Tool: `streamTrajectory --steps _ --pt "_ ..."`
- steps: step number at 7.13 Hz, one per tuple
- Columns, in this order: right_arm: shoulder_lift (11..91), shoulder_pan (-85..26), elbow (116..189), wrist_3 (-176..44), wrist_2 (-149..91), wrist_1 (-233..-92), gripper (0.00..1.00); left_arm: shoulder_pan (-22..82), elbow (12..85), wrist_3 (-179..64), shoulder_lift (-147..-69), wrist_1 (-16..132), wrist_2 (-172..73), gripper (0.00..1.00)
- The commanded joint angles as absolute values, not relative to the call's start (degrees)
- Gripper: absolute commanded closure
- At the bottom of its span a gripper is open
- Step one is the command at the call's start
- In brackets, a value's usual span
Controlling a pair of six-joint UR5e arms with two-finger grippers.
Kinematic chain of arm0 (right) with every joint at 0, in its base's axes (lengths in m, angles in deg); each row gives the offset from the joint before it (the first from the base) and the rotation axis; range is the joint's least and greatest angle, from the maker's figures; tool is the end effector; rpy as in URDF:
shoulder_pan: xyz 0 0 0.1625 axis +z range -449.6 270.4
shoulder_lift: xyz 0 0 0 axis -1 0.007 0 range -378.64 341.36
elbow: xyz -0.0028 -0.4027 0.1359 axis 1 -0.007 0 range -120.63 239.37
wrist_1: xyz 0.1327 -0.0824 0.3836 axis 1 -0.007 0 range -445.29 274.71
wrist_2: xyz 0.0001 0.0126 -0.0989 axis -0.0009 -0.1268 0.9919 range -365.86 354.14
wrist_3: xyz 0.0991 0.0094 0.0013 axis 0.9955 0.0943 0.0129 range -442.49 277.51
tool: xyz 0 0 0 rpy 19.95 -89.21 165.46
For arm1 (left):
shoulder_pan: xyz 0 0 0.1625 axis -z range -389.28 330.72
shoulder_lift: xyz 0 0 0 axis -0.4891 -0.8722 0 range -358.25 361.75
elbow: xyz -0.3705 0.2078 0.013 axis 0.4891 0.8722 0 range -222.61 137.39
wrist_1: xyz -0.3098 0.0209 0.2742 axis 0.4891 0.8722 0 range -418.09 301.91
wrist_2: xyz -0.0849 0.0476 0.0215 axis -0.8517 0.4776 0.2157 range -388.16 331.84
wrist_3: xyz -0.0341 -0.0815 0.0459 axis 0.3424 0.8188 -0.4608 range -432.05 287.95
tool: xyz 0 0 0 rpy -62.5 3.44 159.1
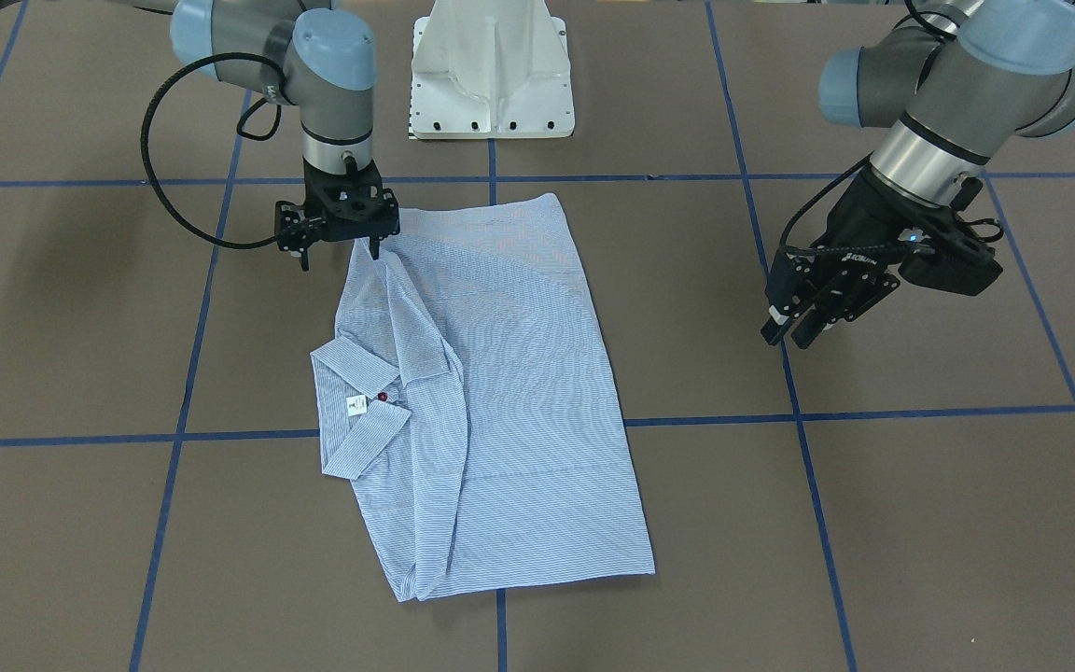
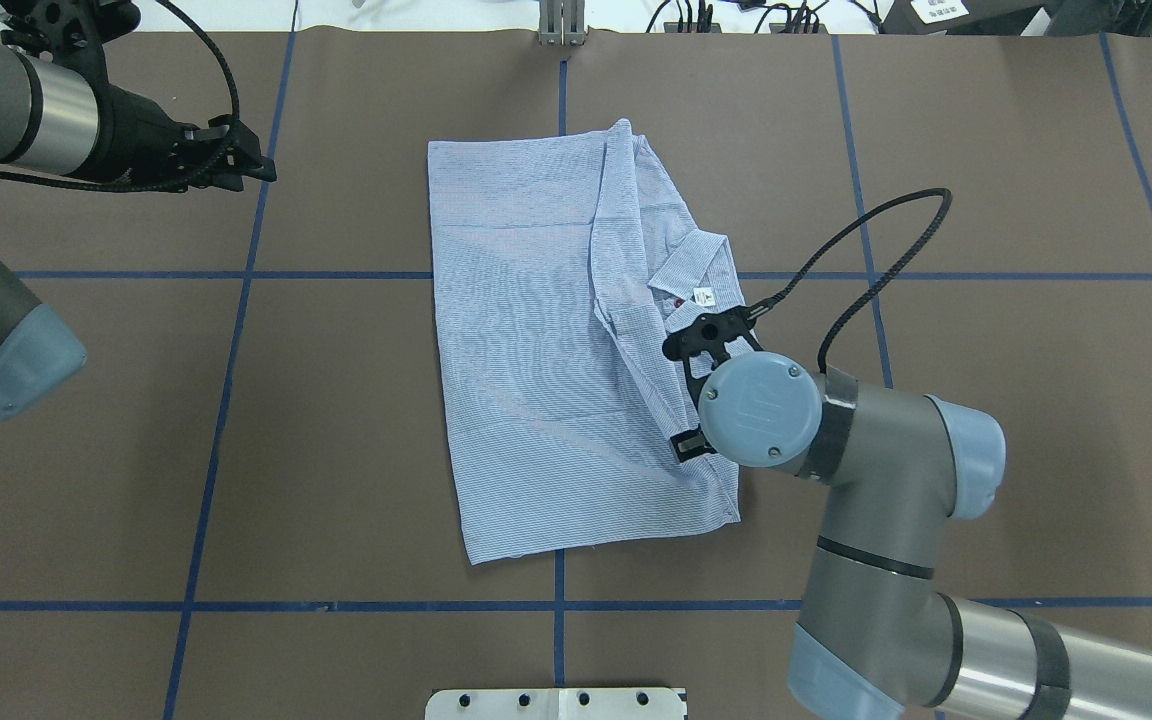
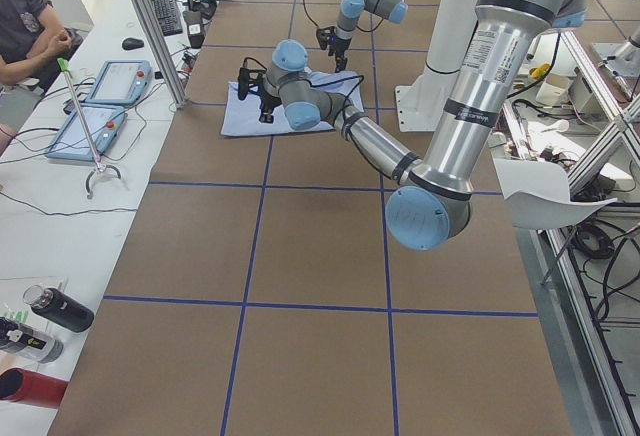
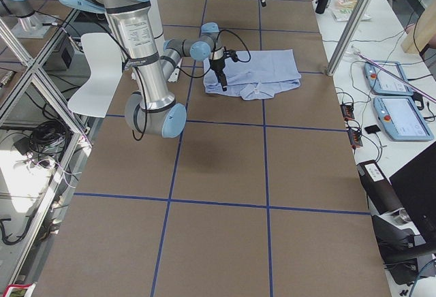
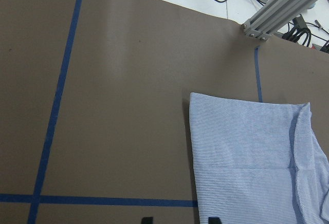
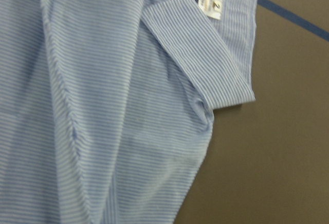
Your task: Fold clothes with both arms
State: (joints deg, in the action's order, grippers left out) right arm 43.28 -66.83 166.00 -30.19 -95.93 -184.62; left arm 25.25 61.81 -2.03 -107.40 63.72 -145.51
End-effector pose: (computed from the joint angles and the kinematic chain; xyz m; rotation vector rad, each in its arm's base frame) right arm -0.5180 -0.3619 0.2851 0.3109 -0.5356 -0.2527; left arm 0.2700 -0.5298 0.2933 0.3395 1.1464 -0.2577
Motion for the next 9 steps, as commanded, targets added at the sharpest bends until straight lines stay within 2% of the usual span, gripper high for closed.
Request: streamTrajectory --steps 1,6,9 --pt "35.63 -66.22 158.55 -30.63 -95.42 -184.17 0.0 26.26 64.25 -2.44 -104.26 63.81 -146.02 0.54" --pt "24.97 -64.02 145.62 -32.12 -95.42 -184.08 0.0 26.71 65.23 -2.44 -103.63 63.72 -146.02 0.54" --pt "27.49 -63.76 145.59 -35.18 -94.89 -184.08 0.0 26.71 65.76 -2.18 -103.63 63.72 -146.02 0.54"
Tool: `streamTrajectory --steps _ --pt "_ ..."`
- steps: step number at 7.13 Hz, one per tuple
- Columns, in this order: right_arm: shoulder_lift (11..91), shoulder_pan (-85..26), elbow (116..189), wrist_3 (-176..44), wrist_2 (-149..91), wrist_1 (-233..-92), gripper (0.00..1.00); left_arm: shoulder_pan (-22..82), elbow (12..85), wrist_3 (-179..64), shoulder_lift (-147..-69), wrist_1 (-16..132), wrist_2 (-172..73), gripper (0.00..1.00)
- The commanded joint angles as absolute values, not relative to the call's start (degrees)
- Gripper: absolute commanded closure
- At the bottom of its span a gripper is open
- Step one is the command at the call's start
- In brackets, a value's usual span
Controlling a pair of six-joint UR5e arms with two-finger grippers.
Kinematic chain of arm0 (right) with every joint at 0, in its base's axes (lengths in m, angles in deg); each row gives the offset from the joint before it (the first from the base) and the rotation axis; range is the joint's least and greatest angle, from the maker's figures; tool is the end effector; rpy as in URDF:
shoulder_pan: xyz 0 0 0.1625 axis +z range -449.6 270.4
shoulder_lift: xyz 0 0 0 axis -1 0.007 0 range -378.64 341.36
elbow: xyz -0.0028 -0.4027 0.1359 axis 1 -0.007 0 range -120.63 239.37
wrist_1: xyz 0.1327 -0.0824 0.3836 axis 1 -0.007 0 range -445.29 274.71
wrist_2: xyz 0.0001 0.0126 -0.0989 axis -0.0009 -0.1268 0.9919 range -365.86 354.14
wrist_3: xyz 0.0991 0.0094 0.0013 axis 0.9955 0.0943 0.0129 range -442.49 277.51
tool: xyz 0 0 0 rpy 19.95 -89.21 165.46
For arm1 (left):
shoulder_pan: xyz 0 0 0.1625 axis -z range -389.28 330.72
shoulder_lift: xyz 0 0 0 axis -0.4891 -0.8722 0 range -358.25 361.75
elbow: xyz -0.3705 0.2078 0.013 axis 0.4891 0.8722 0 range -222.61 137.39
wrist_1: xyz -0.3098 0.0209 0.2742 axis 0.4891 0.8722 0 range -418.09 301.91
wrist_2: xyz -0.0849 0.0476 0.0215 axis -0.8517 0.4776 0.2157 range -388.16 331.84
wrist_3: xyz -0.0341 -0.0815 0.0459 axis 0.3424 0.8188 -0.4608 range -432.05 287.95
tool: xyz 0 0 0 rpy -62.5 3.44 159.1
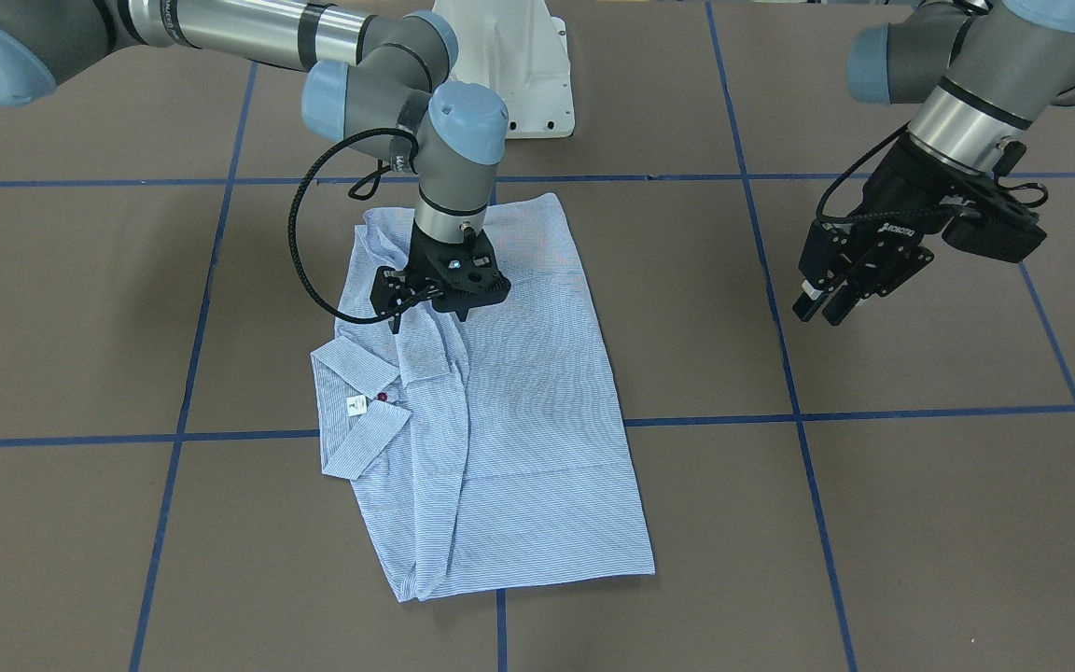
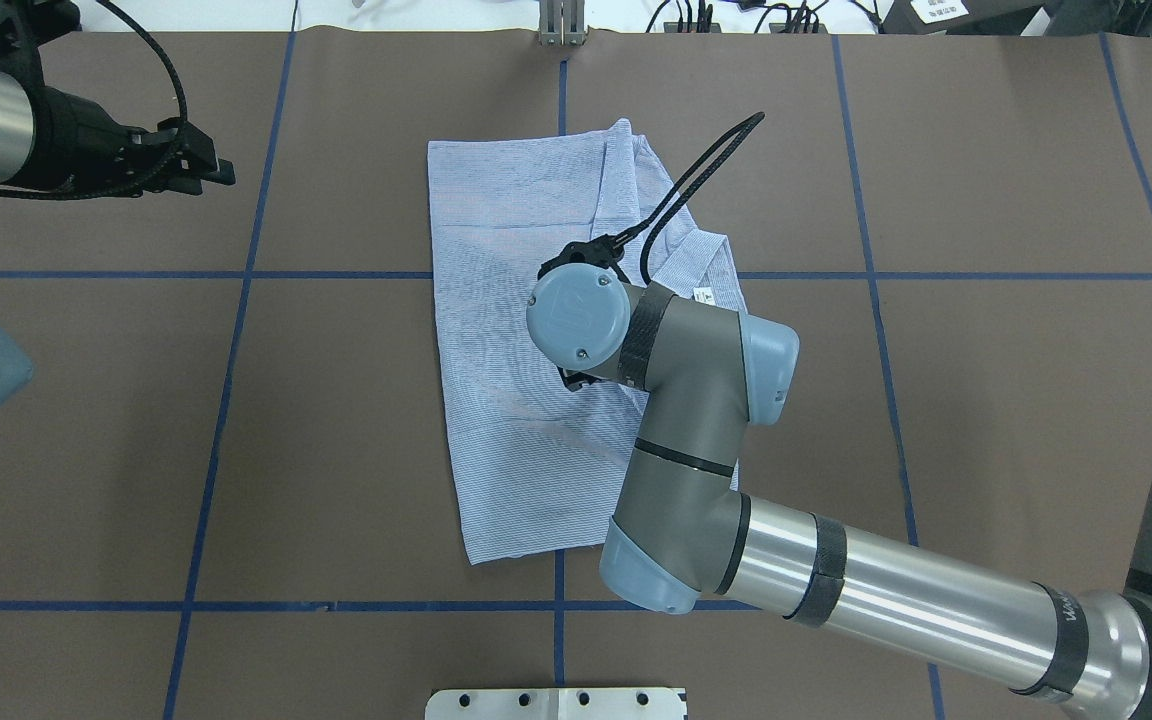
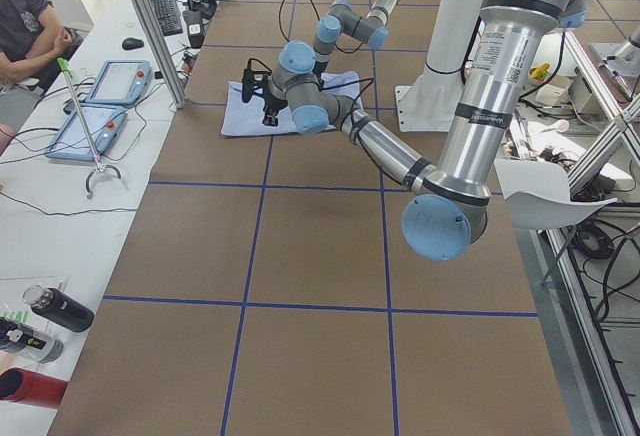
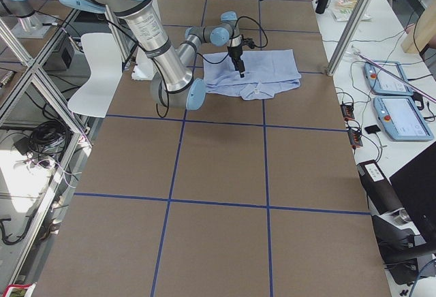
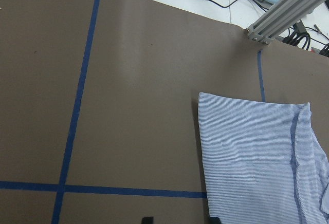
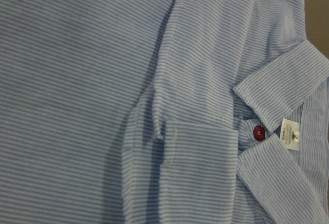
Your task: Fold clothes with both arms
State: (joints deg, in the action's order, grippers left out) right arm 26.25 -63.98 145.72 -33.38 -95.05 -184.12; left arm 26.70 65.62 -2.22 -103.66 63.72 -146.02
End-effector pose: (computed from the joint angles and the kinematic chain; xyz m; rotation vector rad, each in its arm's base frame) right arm -0.6023 -0.4383 0.2330 0.3248 -0.4701 -0.2553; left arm 0.2419 -0.5135 0.3008 0.3501 1.1467 -0.2713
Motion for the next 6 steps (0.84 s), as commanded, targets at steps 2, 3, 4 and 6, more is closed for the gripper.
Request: streamTrajectory --steps 2,3,4,6 --pt "31.08 -62.63 147.59 -37.9 -94.37 -184.08 0.0 26.71 66.11 -2.0 -103.72 63.72 -146.81 0.54" --pt "34.67 -60.09 150.83 -41.93 -94.98 -184.08 0.0 26.88 66.46 -2.0 -103.72 63.72 -147.07 0.54" --pt "38.54 -57.28 154.69 -47.28 -95.24 -184.08 0.0 26.88 66.9 -1.83 -103.72 63.64 -147.08 0.54" --pt "43.04 -56.29 157.7 -47.86 -95.25 -184.17 0.0 26.88 70.22 -1.83 -104.41 59.19 -147.08 0.54"
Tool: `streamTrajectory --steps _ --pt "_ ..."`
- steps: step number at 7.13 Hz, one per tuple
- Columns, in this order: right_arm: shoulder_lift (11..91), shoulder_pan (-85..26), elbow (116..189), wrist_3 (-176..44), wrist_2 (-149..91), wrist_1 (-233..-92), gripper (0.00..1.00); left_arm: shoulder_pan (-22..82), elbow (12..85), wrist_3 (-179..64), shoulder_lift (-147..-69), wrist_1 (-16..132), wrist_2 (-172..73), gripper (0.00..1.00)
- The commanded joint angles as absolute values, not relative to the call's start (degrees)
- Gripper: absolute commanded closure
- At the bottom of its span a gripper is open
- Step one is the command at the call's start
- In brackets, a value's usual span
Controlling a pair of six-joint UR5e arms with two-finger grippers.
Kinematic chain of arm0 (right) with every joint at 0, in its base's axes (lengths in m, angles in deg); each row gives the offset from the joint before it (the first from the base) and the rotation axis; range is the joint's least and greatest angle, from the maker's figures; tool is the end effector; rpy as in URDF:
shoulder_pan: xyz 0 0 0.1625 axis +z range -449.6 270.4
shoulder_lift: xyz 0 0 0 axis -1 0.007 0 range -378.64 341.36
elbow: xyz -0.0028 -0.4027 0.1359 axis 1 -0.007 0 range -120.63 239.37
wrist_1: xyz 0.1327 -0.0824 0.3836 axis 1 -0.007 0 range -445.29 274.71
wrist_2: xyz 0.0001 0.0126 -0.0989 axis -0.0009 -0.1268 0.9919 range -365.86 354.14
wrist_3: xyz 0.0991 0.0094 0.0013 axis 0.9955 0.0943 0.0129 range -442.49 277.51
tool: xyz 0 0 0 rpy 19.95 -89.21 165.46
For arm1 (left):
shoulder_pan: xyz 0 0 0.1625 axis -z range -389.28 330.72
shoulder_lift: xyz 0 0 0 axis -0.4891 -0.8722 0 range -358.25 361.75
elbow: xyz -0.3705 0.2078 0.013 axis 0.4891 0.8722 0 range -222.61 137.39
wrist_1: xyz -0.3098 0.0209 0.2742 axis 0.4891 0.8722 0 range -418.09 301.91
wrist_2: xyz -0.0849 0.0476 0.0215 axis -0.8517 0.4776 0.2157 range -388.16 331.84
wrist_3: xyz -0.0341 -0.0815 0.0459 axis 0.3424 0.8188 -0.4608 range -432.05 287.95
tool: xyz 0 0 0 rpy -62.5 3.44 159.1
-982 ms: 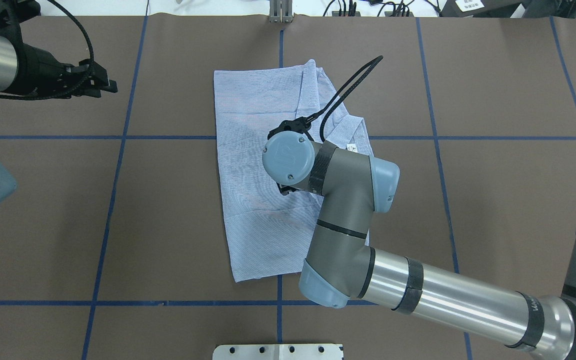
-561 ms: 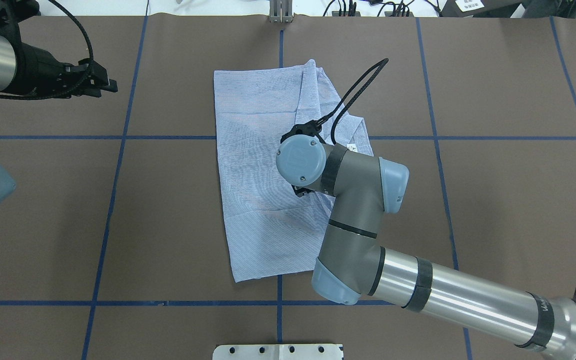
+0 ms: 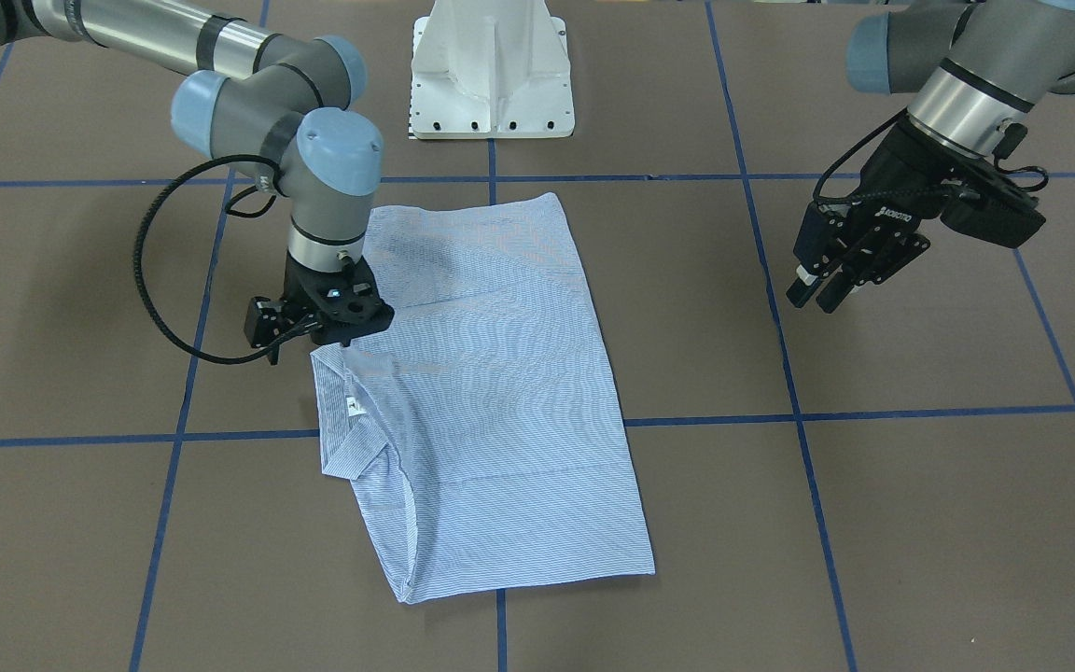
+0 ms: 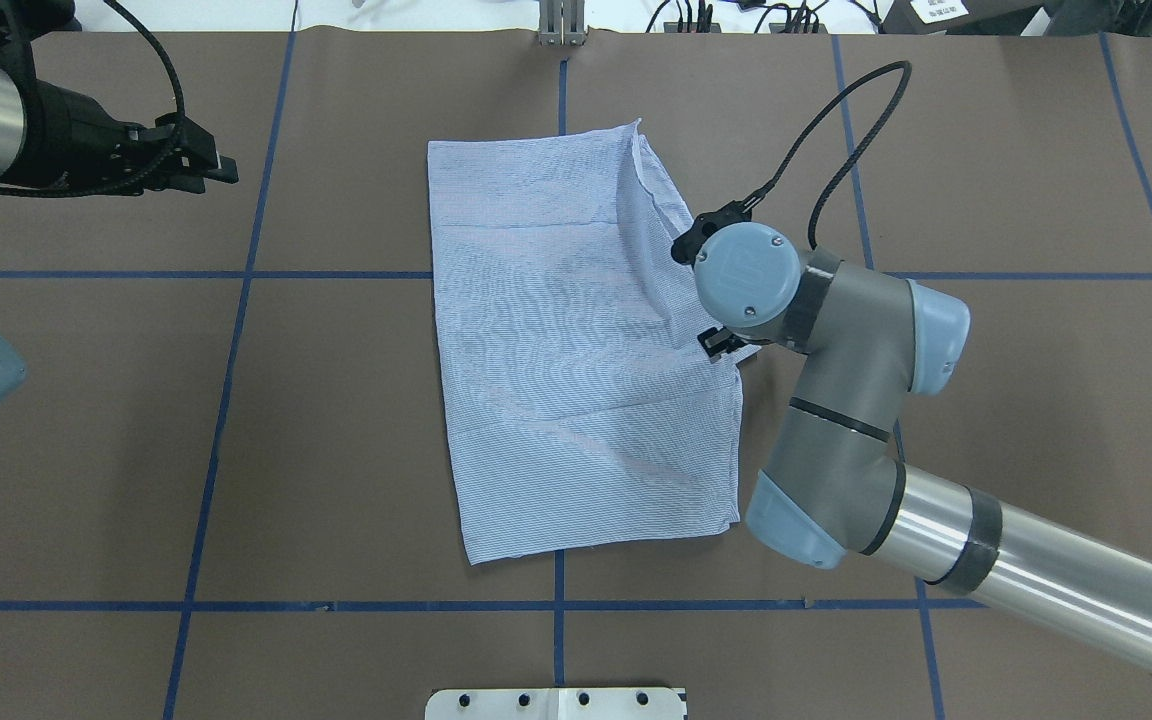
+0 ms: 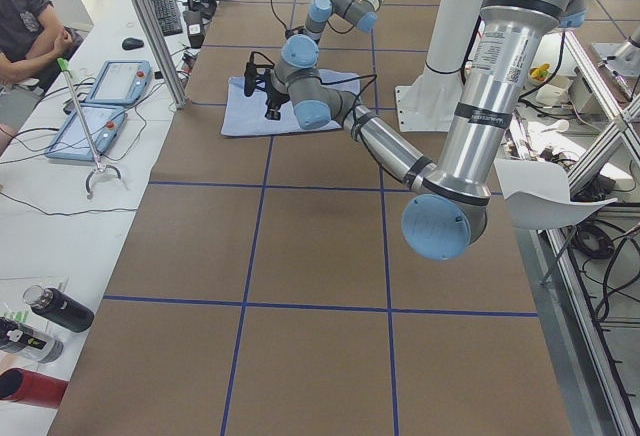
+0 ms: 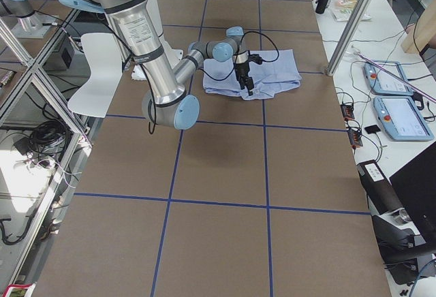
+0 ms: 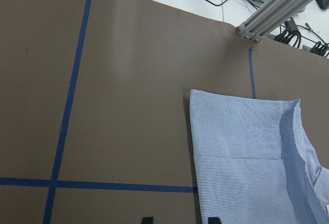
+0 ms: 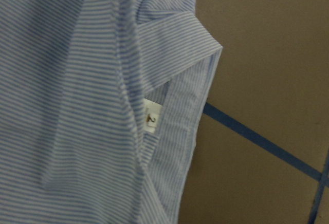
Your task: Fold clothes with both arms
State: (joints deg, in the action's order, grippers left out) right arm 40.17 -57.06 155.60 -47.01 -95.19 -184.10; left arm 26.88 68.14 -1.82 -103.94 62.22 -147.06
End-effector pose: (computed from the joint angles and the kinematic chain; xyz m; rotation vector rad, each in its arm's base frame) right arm -0.4897 -0.4720 0.3275 0.3544 -0.3563 -0.3728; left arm 0.2355 -0.5042 0.2815 0.3493 1.1710 -0.2610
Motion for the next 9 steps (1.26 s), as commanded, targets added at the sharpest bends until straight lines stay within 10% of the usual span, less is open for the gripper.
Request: streamTrajectory --steps 1,9 --pt "43.06 -55.16 157.98 -47.68 -96.64 -184.34 0.0 26.79 70.85 -1.83 -104.59 58.02 -147.08 0.54" --pt "28.21 -48.67 136.37 -40.72 -102.86 -170.46 0.0 26.53 70.94 -2.36 -105.03 58.27 -146.81 0.54"
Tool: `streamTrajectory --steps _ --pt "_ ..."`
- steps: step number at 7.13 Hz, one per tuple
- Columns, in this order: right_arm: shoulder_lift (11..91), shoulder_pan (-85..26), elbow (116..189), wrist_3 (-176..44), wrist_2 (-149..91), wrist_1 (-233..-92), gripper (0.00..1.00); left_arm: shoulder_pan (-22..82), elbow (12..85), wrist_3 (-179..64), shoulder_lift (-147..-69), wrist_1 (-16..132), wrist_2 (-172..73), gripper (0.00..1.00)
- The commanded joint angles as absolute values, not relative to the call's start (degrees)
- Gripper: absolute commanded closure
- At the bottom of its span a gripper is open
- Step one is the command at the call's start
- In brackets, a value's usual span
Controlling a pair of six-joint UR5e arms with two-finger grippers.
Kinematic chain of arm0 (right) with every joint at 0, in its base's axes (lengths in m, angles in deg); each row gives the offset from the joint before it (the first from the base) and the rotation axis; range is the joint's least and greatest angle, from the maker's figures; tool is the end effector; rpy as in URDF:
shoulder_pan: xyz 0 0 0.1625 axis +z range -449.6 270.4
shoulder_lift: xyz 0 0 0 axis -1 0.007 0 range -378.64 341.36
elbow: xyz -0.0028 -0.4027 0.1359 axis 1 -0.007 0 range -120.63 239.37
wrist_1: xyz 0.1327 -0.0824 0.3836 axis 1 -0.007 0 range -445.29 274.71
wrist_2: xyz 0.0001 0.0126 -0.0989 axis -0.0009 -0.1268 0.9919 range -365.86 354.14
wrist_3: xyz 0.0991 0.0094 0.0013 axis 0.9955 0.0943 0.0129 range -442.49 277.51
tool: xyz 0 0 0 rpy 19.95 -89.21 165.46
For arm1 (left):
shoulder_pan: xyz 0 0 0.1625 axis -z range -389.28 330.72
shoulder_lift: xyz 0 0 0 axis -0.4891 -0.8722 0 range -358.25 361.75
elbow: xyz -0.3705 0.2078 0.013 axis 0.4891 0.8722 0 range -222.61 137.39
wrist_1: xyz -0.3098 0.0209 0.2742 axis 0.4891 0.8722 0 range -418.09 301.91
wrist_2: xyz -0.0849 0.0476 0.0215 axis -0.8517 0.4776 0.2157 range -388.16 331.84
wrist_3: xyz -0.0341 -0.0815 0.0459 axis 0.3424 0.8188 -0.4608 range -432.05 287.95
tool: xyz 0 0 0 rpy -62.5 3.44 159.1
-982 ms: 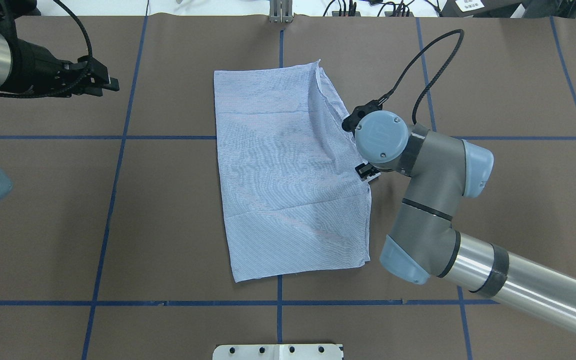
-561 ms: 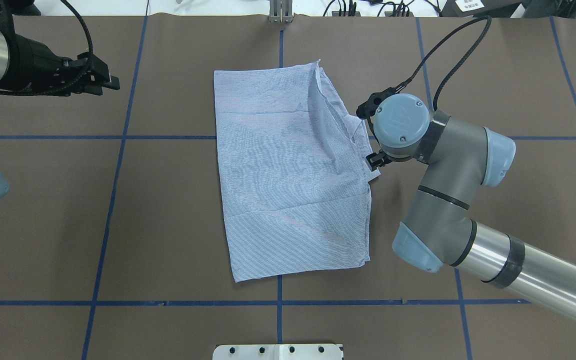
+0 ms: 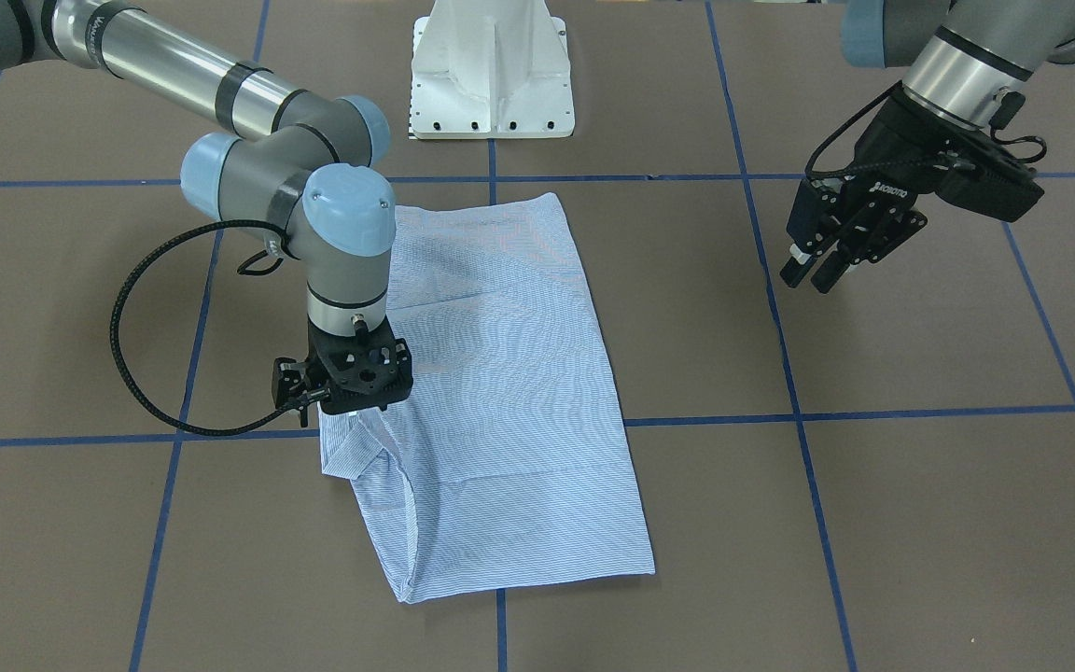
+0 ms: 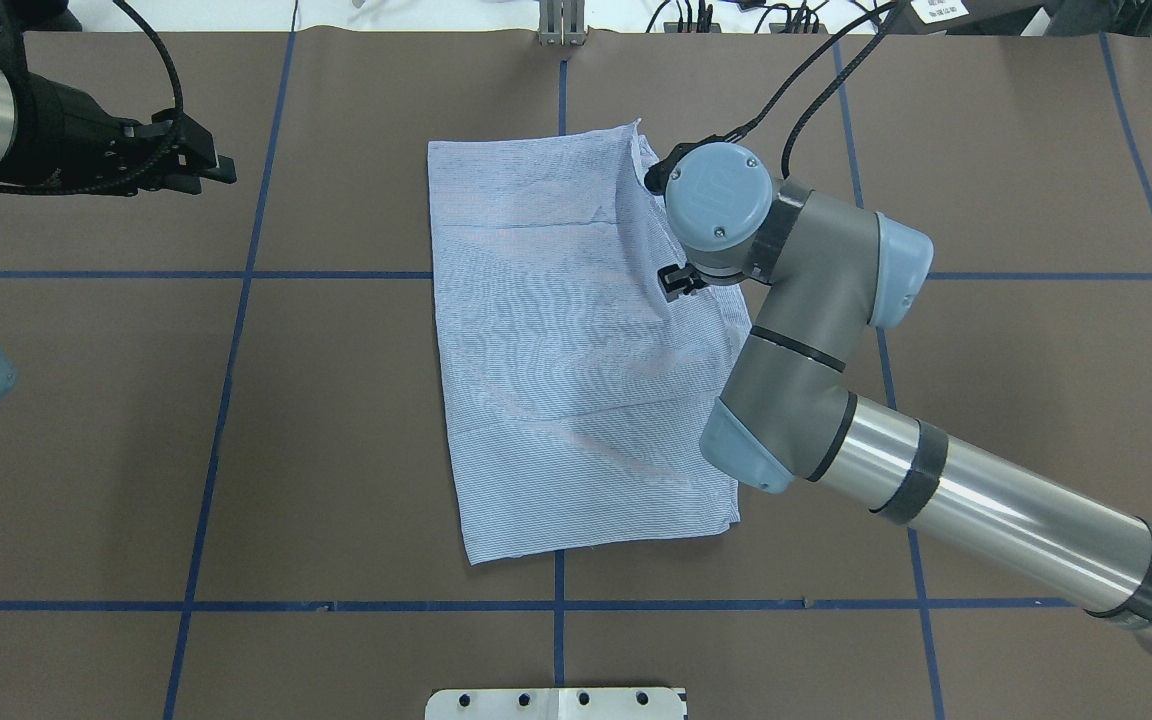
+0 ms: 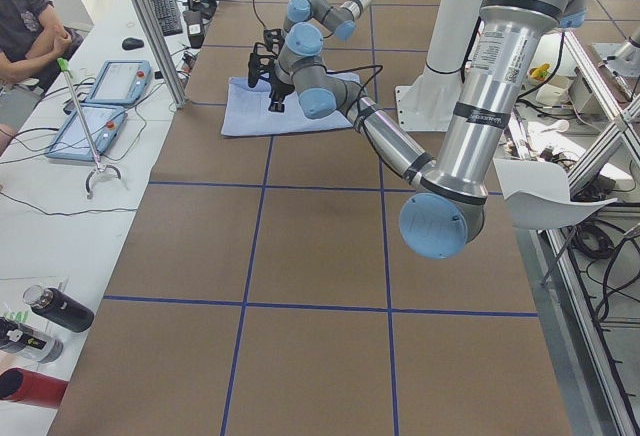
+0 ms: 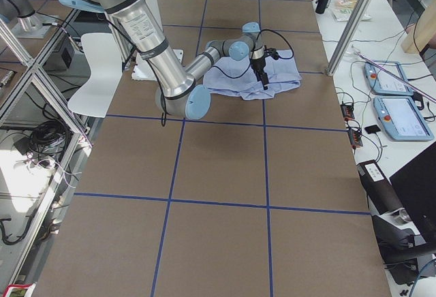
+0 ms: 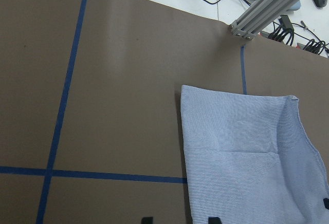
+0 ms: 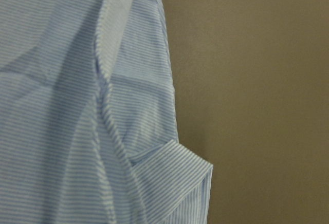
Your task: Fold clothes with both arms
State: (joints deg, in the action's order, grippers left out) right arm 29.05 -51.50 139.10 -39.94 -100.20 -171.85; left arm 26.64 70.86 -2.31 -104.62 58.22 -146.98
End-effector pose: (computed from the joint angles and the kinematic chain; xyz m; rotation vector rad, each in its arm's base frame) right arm -0.5183 -0.5663 0.2918 0.3672 -0.5049 -0.1814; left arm 0.2325 -0.4959 0.2631 0.3457 1.1622 -0.2545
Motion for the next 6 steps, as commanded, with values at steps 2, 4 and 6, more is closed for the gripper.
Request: streamTrajectory --steps 2,4,6 --pt "28.38 -44.71 132.42 -46.61 -103.07 -170.28 0.0 26.79 71.12 -2.36 -106.35 58.01 -146.64 0.54" --pt "28.12 -40.75 130.29 -51.01 -105.85 -170.19 0.0 26.79 71.21 -2.44 -106.53 58.01 -146.38 0.54" --pt "23.83 -40.56 129.77 -48.49 -106.67 -170.19 0.0 27.32 71.38 -2.44 -106.53 58.1 -146.37 0.54"
